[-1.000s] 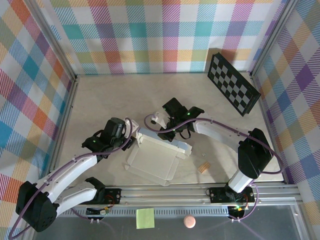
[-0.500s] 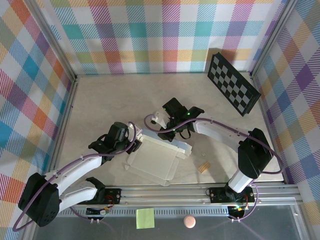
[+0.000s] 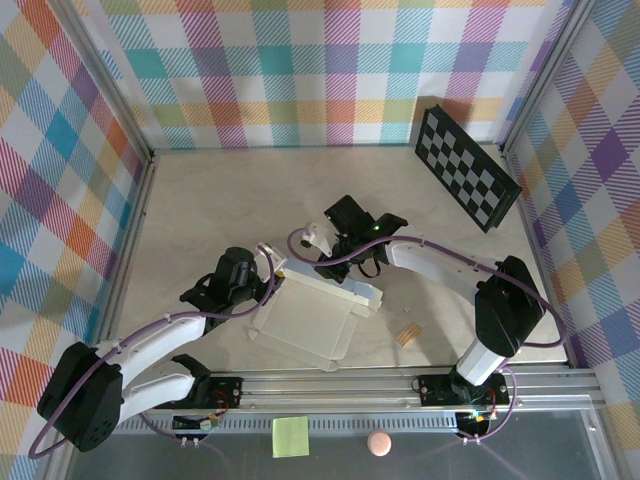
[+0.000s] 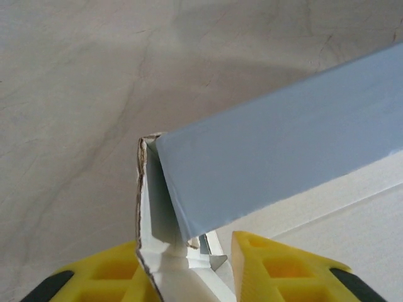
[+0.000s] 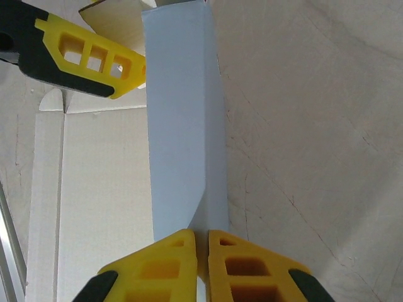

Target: Fold the paper box

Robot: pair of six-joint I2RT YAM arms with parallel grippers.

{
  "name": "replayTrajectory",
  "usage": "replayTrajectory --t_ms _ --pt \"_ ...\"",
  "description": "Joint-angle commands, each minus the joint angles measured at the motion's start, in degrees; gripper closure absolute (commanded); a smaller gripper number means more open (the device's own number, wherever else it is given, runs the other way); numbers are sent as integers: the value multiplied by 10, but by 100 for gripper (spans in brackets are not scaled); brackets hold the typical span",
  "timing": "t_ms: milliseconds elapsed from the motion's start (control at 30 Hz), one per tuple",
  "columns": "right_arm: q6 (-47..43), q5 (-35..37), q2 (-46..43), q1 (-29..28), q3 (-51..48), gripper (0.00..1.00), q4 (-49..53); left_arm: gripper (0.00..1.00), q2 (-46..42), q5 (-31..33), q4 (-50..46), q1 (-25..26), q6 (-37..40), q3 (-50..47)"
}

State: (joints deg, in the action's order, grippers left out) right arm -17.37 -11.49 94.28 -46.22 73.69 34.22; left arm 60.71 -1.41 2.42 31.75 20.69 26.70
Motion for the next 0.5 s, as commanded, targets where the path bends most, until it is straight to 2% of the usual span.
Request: replayTrajectory --t_ms 0,233,467 --pt "-4 39 32 -5 -25 90 32 74 9 -9 37 2 6 12" --pt "7 62 23 -2 -25 91 23 88 62 -24 143 4 -14 13" --pt "31 61 3 24 -34 91 4 92 150 -43 251 5 -9 36"
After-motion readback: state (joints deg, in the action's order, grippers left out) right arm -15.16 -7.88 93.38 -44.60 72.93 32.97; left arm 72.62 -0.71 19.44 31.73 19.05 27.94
